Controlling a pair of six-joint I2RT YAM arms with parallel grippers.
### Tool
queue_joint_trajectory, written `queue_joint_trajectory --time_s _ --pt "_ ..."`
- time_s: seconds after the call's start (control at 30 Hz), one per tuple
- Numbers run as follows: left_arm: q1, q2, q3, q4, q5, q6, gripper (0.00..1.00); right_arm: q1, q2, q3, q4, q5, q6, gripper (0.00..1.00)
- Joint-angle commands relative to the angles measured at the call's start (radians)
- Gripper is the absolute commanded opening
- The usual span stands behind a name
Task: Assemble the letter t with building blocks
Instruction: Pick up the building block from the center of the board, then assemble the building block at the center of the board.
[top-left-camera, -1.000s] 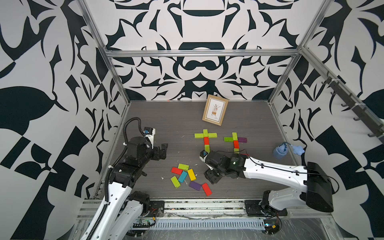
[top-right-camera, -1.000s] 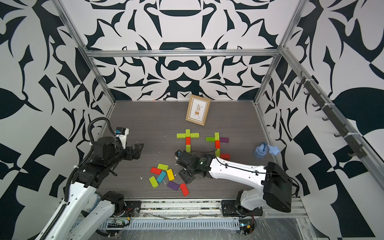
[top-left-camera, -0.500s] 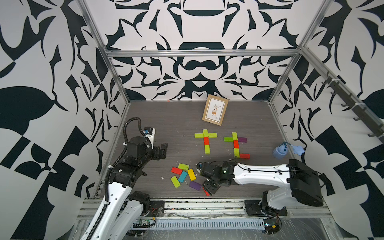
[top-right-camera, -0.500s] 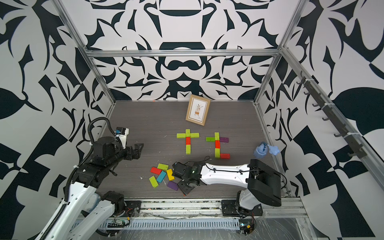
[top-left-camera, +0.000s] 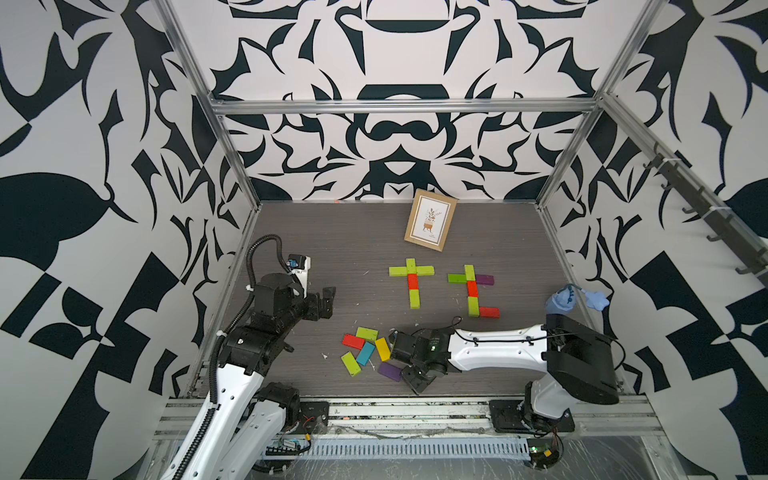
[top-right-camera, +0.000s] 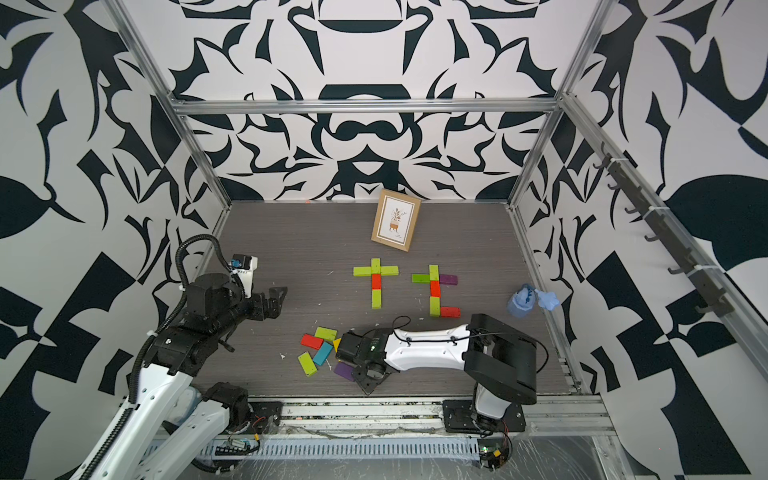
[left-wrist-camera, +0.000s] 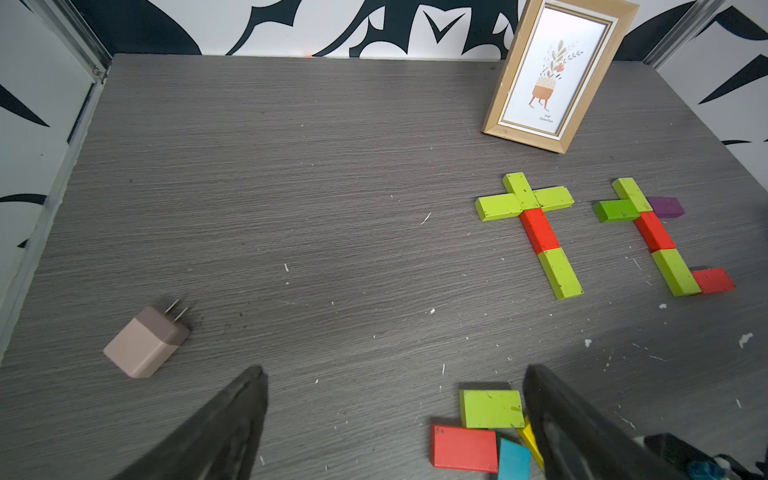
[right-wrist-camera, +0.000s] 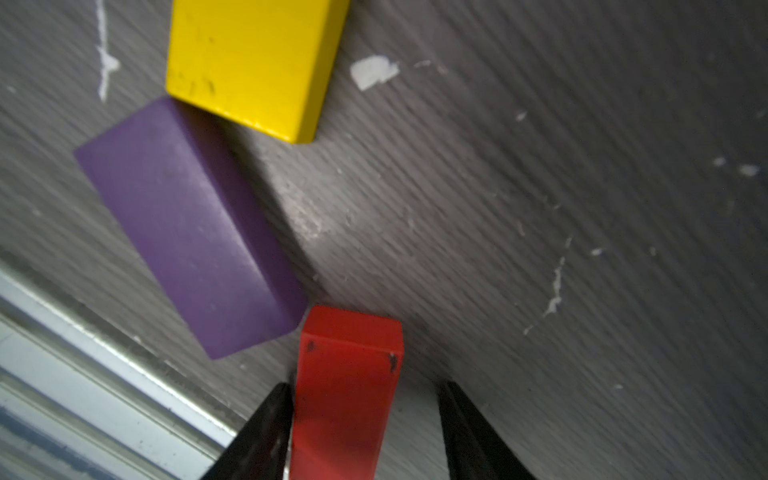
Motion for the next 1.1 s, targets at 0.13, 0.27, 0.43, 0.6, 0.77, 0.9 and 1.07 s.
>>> queue_joint_trajectory --time_s 0.13,0.27,0.43,0.6,0.77,0.9,1.07 --pt "0.0 -0.008 -0.008 0.003 -0.003 -0.008 1.0 0.006 0.023 0.036 -0.089 0.053 -0.005 0.39" --pt "0.001 -0.009 -0.008 0.005 -0.002 -0.007 1.0 0.005 0.008 0.059 -0.128 0.077 -0.063 0.32" --pt "0.0 -0.007 -0.01 0.007 0.002 -0.006 1.0 -0.009 -0.028 0.102 -0.155 0.127 -0.194 0.23" --pt "0.001 -0.01 -0.01 0.011 0.008 -0.001 1.0 -0.108 -0.089 0.137 -0.151 0.134 -0.367 0.15" --pt "0.0 -0.015 -0.011 0.016 0.017 0.002 1.0 -0.227 -0.19 0.149 -0.114 0.149 -0.66 0.06" --pt "0.0 -0.019 -0.013 0.018 0.021 0.001 1.0 -0.276 -0.281 0.087 -0.07 0.148 -0.985 0.03" --pt "0.0 -0.016 -0.013 0.021 0.028 0.005 1.0 -0.383 -0.381 -0.011 -0.013 0.05 -1.323 0.0"
